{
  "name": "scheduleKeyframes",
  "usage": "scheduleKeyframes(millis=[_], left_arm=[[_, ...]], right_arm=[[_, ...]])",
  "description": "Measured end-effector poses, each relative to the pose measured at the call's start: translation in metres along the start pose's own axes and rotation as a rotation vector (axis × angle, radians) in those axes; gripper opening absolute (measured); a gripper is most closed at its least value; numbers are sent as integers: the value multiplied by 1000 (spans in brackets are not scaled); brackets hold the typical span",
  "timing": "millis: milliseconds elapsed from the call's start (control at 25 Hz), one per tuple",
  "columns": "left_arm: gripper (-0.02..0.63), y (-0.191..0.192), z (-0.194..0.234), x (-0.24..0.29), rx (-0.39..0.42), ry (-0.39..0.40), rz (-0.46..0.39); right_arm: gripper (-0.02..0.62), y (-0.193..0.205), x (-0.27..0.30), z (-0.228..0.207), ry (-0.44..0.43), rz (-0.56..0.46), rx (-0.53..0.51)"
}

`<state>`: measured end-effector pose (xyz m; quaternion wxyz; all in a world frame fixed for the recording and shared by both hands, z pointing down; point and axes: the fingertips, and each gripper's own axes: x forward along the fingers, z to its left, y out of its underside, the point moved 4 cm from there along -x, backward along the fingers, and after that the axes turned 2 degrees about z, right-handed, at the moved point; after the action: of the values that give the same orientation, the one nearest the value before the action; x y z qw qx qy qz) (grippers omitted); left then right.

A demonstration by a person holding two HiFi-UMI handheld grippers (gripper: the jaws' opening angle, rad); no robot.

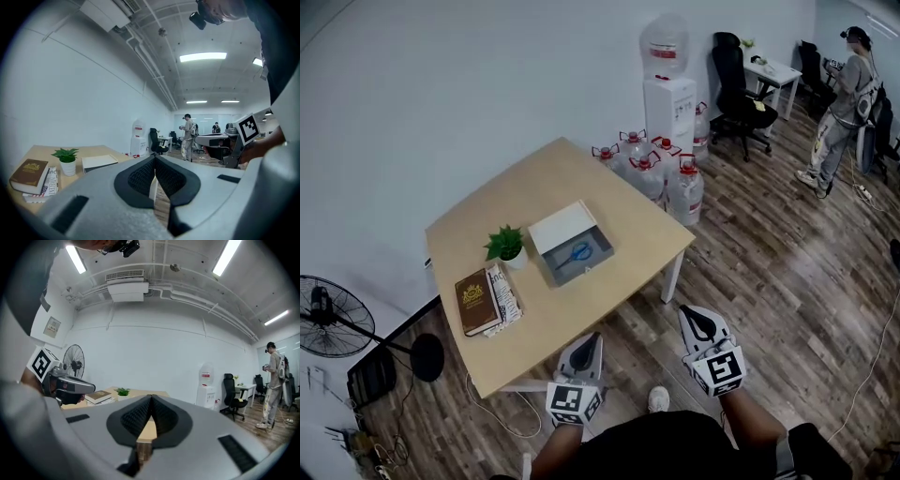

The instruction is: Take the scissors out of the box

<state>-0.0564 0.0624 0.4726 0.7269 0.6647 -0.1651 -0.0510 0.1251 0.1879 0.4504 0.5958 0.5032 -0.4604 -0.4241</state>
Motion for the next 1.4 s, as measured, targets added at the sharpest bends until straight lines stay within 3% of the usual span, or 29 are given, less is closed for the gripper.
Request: scheduleKeyframes(millis=[480,1120,1400], left_arm=[[5,-12,38,37,-67,-117,-23],[5,-15,188,84,-103,-239,-4],[5,-33,238,103,-43,-228,-24]], right_arm=[[-5,-12,80,-11,-173,-34,-49],[-5,-39,261,12,-285,-16,-98],[-5,-48,322,27,-321,23,-139]])
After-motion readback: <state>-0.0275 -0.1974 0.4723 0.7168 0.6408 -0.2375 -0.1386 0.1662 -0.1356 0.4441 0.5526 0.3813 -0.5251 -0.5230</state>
